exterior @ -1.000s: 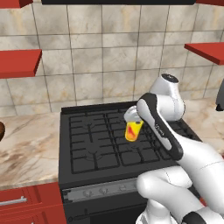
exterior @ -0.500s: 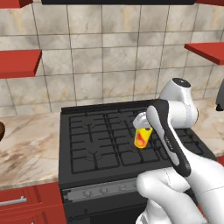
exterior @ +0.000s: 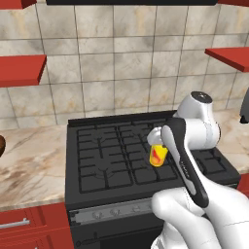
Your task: Pick the cup and bowl from the counter and place them on the counter next to the sink.
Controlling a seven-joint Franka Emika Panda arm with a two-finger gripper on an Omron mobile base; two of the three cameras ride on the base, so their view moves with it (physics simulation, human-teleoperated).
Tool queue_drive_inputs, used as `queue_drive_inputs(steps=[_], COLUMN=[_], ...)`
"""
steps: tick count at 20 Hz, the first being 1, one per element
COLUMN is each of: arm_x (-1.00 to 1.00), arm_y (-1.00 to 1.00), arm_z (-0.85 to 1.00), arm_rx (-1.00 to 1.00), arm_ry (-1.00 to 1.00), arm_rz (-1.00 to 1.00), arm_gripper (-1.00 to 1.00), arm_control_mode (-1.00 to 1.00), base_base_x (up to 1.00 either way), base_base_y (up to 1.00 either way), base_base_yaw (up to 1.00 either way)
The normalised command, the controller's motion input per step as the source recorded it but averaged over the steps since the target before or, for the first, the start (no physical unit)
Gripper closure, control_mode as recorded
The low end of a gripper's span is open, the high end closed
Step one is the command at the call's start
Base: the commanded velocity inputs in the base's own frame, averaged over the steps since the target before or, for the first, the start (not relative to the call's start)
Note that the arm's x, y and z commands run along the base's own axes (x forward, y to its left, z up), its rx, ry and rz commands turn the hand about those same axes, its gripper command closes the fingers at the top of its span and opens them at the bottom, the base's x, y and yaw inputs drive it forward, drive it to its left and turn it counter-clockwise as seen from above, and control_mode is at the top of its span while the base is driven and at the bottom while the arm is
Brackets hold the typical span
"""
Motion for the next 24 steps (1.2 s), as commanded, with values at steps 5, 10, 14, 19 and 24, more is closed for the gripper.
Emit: queue_drive_inputs(steps=[5, 10, 14, 19, 24], arm_x=[0.00, 0.00, 0.00, 0.00, 0.00], arm_y=[0.00, 0.00, 0.00, 0.00, 0.00], arm_z=[0.00, 0.00, 0.00, 0.00, 0.00], arm_rx=[0.00, 0.00, 0.00, 0.00, 0.00], arm_ry=[0.00, 0.00, 0.00, 0.00, 0.00], arm_rz=[0.00, 0.00, 0.00, 0.00, 0.00], arm_gripper=[1.00, 1.00, 1.00, 1.00, 1.00], arm_control_mode=[-1.00, -1.00, 1.00, 1.00, 1.00], base_base_x=[0.00, 0.00, 0.00, -0.43, -1.00], base_base_y=[0.00, 0.00, 0.00, 0.00, 0.00], base_base_yaw=[0.00, 0.00, 0.00, -0.01, -0.06])
